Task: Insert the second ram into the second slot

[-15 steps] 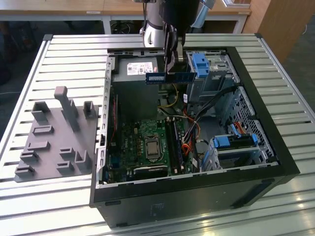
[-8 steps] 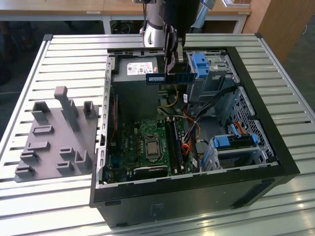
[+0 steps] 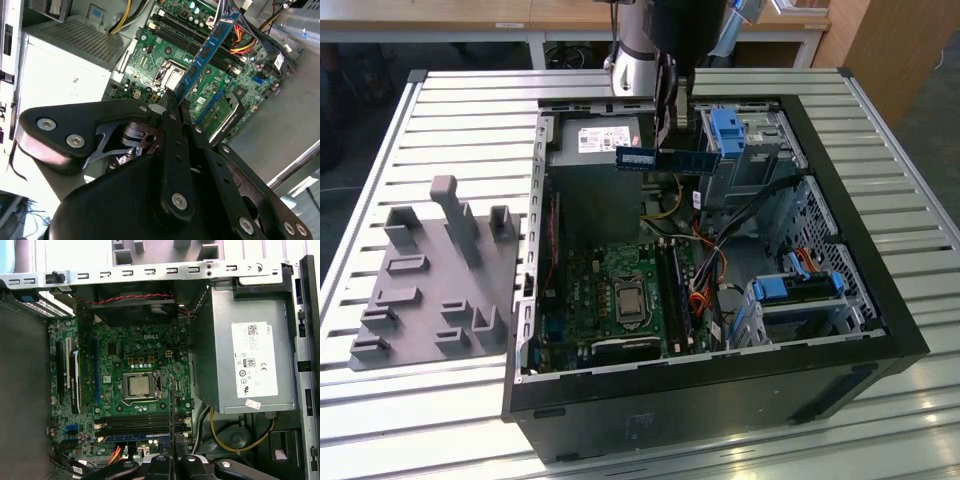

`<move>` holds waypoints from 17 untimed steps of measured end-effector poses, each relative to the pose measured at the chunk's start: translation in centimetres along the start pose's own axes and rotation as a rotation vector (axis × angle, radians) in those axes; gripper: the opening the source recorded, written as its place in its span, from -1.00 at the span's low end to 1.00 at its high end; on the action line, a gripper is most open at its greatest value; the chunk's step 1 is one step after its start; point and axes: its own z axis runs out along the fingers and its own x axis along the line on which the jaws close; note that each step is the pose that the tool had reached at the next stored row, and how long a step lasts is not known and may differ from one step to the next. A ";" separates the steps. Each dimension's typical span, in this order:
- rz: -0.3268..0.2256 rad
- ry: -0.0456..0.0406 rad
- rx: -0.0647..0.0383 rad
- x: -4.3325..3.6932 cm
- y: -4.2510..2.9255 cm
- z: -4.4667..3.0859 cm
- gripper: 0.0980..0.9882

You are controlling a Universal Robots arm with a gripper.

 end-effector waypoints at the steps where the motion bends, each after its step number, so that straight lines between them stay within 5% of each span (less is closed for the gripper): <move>1: 0.066 -0.0003 0.000 0.02 -0.01 0.08 -0.91; 17: 0.156 -0.0002 0.001 0.72 -0.08 0.22 -0.91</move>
